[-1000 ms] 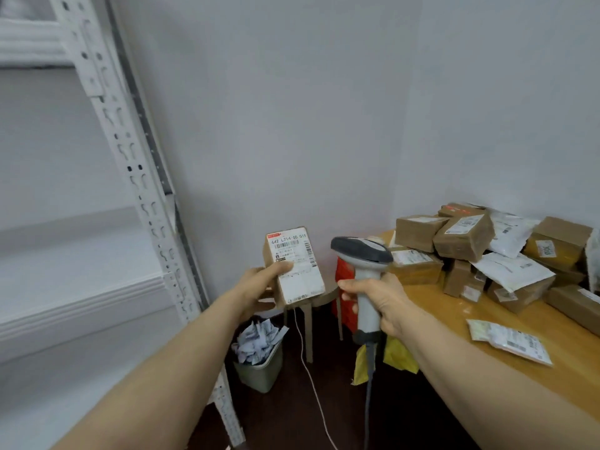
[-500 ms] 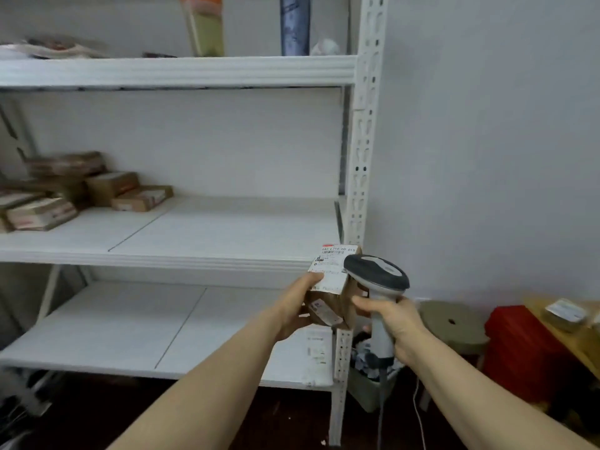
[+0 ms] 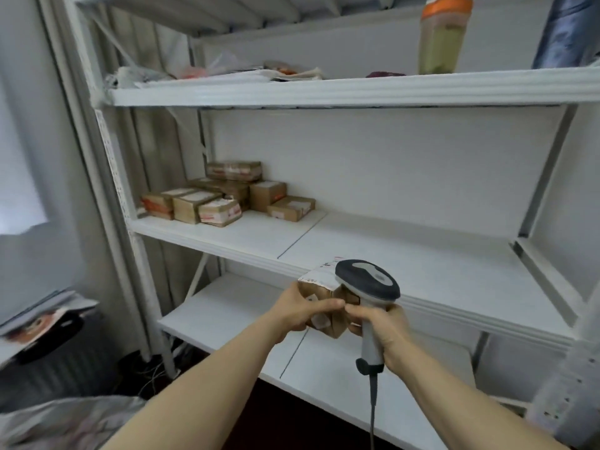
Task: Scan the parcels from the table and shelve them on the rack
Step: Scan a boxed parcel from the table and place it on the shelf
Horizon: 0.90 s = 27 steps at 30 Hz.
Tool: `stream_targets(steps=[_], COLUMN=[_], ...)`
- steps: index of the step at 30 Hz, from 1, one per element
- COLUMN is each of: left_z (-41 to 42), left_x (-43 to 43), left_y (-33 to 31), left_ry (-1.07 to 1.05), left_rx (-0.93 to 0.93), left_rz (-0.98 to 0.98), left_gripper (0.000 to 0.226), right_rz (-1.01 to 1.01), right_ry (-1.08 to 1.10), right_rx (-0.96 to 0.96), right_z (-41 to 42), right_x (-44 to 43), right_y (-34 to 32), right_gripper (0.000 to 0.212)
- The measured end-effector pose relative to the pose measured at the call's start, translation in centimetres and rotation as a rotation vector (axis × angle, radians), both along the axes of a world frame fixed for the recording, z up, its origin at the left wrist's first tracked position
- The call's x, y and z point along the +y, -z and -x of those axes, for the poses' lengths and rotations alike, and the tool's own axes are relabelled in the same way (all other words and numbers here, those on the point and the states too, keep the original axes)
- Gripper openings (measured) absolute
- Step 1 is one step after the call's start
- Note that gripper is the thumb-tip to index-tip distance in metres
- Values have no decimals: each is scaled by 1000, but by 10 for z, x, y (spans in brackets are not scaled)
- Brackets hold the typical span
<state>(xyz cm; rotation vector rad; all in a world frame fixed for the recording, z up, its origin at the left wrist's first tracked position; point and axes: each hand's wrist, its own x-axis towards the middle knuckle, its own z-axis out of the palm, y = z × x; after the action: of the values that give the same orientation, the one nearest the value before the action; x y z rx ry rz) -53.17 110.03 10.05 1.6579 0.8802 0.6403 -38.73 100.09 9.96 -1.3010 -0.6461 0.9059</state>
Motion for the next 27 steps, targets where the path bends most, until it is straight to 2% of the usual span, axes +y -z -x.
stream_targets(steps=[4,10,14,16,19,23,27], left_z=[34,47,55,60,66,70,66], left_x=[55,159,238,277,334,394,444], left_y=[1,-2,-7,-8,-2,7,12], left_ry=[-134,-431,-586,-611,-624,-634,-645], left_rx=[-55,6,91,153,232,338,366], left_rz=[-9,-101,-158,-165,-135,-113,-84], left_gripper=[30,66,56,44,37,66,73], right_rz=[-1,-4,17,28,34,55,83], right_ry=[-73,-61,-46,-39,-29,-26,-18], right_rx=[-31,-19,17,85,151,157,144], right_z=[32,47,38,34,31,28,30], right_x=[62,171,256,297,348,400,435], right_y=[-6,-10,-10,-9,-10,-15,-13], right_gripper=[30,27,27,24,19,14,12])
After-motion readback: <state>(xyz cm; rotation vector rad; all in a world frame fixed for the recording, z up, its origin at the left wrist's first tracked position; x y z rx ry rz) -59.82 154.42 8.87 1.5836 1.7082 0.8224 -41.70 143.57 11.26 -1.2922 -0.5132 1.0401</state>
